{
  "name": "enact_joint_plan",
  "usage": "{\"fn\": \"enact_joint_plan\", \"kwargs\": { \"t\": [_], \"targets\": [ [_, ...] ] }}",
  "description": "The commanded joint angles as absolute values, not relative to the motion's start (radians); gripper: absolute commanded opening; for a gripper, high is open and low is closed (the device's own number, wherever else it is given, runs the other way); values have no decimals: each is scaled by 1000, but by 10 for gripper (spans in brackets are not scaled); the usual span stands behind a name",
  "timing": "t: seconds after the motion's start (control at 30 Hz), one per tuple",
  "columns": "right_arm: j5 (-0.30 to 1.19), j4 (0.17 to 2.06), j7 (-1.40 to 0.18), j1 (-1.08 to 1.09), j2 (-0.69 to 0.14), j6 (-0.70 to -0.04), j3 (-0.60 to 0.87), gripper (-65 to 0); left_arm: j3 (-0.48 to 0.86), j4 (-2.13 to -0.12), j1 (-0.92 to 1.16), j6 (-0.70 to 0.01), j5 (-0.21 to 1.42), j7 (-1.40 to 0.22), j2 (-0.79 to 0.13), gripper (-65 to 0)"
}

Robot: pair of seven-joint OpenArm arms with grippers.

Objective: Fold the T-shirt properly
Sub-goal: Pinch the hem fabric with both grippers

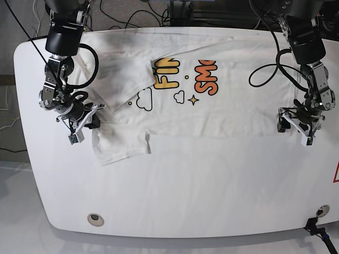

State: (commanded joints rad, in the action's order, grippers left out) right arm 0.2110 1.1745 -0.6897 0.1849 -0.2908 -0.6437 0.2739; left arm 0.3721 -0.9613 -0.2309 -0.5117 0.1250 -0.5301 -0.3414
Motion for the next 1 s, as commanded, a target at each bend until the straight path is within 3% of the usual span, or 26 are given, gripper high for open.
{"fn": "enact_joint_plan", "kwargs": {
  "t": [0.1, 0.2, 0.33, 0.67, 0.83, 1.0],
  "targets": [
    [211, 1175, -690, 185, -291, -644, 274, -650, 369, -960, -231, -535, 127, -529, -331, -194],
    [213, 1175, -690, 183, -291, -644, 274, -650, 369, -964, -226, -634, 127, -533, -321, -196],
    [213, 1175, -690, 183, -291, -644, 274, -650, 371, -964, -222, -698, 127, -535, -321, -196],
    [213, 1175, -690, 171, -291, -644, 274, -650, 374, -1001, -208, -698, 189, -535, -321, -204],
    [213, 1175, -688, 163, -291, -644, 274, -650, 374, -1001, -214, -698, 189, -532, -321, -390],
    [213, 1176, -688, 154, -291, -644, 274, -650, 375, -1001, -216, -698, 189, -529, -321, -439]
  ]
}}
